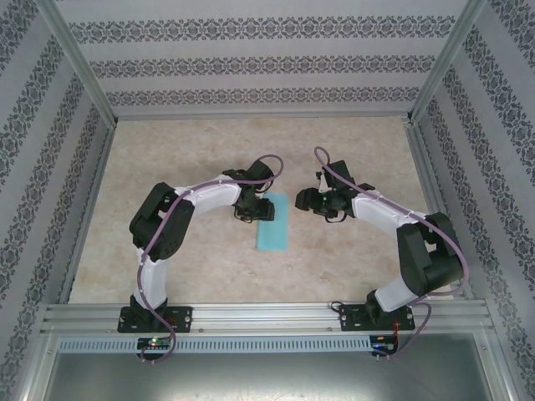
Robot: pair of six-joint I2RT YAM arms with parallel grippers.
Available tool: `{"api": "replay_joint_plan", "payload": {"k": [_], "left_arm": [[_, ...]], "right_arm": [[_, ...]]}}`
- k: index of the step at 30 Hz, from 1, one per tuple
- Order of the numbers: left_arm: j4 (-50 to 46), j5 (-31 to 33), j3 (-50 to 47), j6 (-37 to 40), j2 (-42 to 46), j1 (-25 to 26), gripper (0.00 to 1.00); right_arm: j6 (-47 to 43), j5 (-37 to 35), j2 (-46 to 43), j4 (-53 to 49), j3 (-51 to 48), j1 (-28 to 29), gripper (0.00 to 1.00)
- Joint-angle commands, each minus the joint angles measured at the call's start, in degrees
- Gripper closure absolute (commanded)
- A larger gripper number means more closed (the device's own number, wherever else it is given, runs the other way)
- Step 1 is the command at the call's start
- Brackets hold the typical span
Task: Fold a paper plane with a square sheet of paper (fold left side to right side)
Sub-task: Hold the square sheet of paper at the center of the table.
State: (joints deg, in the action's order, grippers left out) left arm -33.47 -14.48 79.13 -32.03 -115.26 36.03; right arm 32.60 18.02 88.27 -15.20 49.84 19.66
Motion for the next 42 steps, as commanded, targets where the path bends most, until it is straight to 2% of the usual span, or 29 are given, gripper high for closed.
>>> {"api": "replay_joint_plan", "payload": {"k": [1,34,38,42], "left_arm": [[0.29,-1.08,-0.16,1.79,-4.09,2.03,0.48],[-0.45,-0.41,0.84,1.53,-4.36,2.2,0.48],[-0.45,-0.48,0.93,1.45,-4.4,2.2,0.48],[-0.32,-0.47,0.82,1.45,-4.4,2.2,0.48]], "right_arm": [[-0.28,0.09,-0.05,0.06,0.33,0.38,0.39],[0.53,1.54,1.43,0.87,1.04,1.97,0.41],[1.25,3.11,2.13,1.78,0.8,2.71,0.46],[2.6,5.26,3.13,3.83,0.04,3.0,0.57]]}}
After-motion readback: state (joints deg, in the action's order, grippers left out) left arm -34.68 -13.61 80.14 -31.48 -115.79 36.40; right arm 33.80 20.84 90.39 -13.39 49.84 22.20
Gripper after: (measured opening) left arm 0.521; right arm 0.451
